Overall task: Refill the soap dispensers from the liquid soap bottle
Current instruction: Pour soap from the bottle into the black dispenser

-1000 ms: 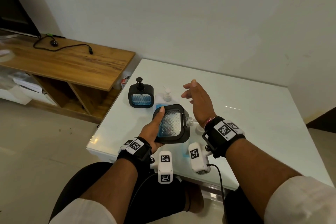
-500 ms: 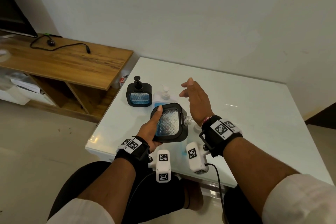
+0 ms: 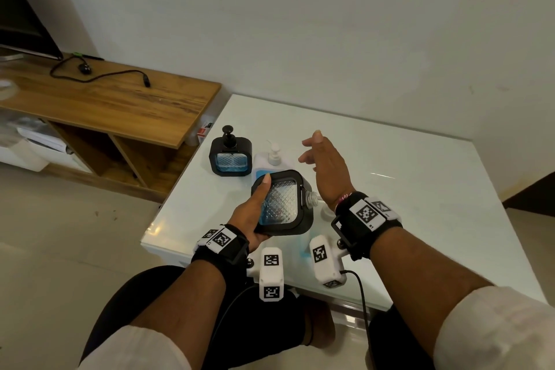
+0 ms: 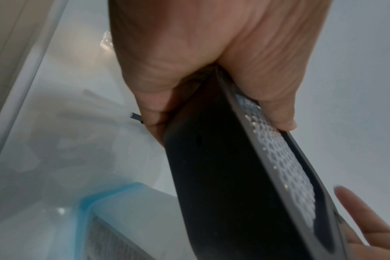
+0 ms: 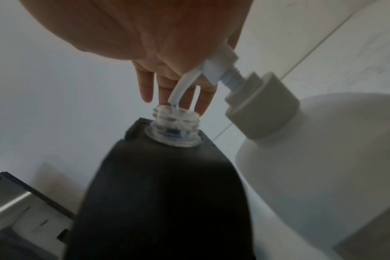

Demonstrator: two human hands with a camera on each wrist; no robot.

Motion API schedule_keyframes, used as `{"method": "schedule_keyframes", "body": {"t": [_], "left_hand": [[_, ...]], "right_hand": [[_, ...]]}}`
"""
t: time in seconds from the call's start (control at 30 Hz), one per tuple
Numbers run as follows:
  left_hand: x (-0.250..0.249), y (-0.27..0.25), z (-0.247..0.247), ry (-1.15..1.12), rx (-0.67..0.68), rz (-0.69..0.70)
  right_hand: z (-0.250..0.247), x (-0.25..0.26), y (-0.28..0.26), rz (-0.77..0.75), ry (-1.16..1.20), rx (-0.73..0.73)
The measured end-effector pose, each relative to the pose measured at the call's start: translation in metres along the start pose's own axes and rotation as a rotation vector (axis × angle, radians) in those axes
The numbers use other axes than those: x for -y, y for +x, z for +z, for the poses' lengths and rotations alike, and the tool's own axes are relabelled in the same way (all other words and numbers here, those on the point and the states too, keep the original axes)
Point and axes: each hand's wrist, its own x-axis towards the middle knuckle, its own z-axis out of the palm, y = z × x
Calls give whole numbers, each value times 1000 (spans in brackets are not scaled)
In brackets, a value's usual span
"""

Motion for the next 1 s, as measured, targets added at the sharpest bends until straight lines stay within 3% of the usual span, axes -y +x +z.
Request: {"method": "schedule_keyframes", "body": {"t": [0.23,0.47,0.63,0.87,1.0], "left_hand": [[-1,-4,2,-15,12,8],[0,-5,4,-37,21,8],[1,-4,2,-23,6,6],[1,-6,3,-27,6,9],[1,-6,2,-12,-3,12]], "right_hand": [[-2,4,1,-27,53,-42],[0,2,-3,-61,-81,35],[-2,4,2,-39,2,15],[-1,-1,-2,-74,-92,5],[-3,2,-3,-65,-18,1]]}}
